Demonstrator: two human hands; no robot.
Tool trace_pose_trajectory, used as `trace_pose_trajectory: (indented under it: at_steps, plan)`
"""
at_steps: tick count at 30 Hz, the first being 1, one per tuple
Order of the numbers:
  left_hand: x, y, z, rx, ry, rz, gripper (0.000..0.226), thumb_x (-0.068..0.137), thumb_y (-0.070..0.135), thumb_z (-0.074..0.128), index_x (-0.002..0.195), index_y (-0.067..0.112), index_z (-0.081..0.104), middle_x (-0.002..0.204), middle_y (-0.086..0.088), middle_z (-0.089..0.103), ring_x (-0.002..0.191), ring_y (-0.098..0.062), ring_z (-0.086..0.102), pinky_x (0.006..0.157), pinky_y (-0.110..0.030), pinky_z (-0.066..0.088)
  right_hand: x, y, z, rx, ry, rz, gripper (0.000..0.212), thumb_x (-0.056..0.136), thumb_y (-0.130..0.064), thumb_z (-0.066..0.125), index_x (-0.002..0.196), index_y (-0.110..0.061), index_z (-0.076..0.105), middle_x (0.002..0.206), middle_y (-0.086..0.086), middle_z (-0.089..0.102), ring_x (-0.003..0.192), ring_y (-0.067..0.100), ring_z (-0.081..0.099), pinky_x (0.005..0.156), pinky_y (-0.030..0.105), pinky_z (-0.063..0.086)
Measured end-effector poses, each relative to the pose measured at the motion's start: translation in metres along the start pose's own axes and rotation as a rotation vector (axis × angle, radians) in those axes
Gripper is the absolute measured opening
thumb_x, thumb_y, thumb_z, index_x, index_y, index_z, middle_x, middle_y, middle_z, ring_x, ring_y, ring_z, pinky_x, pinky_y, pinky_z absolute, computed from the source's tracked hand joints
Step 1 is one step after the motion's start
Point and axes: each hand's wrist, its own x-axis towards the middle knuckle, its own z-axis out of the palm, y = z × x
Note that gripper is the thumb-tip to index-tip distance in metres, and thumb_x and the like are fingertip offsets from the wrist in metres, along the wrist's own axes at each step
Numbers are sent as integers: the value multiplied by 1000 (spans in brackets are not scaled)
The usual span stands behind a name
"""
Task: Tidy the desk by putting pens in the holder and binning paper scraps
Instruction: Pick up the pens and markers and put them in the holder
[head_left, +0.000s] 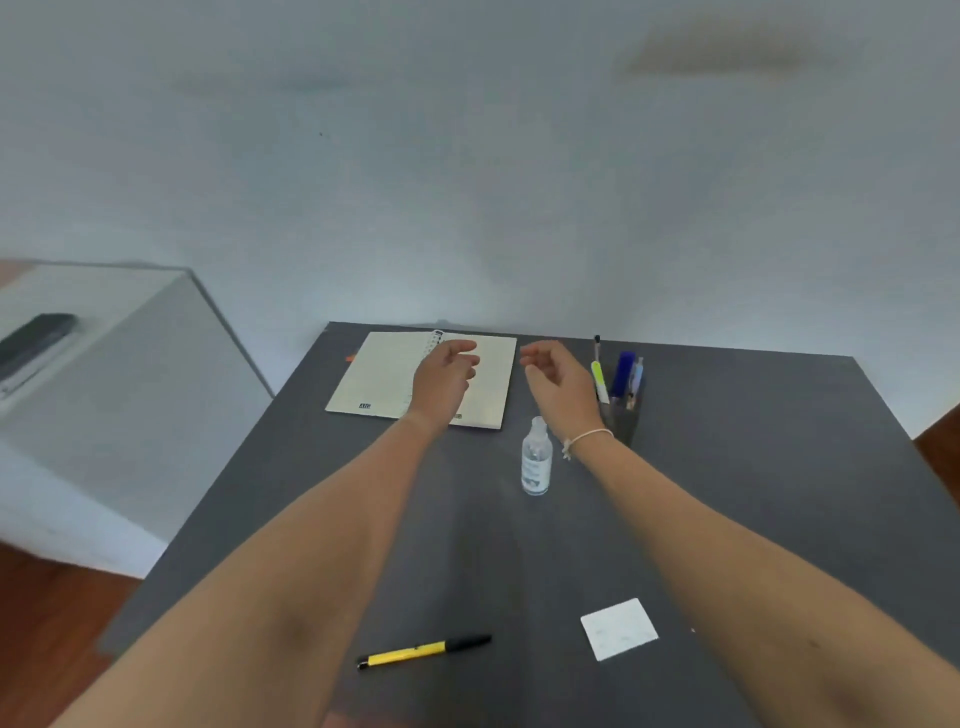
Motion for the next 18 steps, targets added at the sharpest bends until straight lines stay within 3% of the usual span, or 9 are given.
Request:
trace_pose_trajectory:
  at_steps: [4,7,11,15,18]
  plan:
    - [-22,-33,-53,83,11,-37,23,87,12,46,105,20,59,102,-5,63,94,-19,58,92,-35,47,-39,7,47,-33,-55,50,27,84,-6,51,82,-32,58,89,-2,64,84,14,59,75,6,43]
    - [-38,-65,-97,168,4,-83,25,87,8,48,107,14,62,102,-7,62,92,-20,56,92,-37,47,-75,21,83,-101,-131,91,25,83,-4,52,82,-28,60,85,-3,62,80,14,58,71,4,42]
    - [-59,-111,-157,374,-85,-100,29,86,0,46,107,9,63,96,-4,61,88,-17,54,69,-10,43,-128,47,119,-280,-364,118,18,80,-10,57,86,-27,62,87,-5,62,81,16,59,77,20,47]
    - [-81,-145,-200,611,-345,-115,27,82,0,53,103,12,65,99,-7,64,94,-19,58,84,-23,44,-170,66,141,-561,-625,85,16,78,-24,62,93,-22,62,93,-3,61,91,17,56,84,27,44]
    - [-92,-158,-218,977,-610,20,32,77,11,61,107,17,66,111,-7,64,104,-21,58,95,-26,42,-190,71,150,-782,-732,1,26,76,-36,63,98,-23,61,103,1,60,100,19,49,90,31,41]
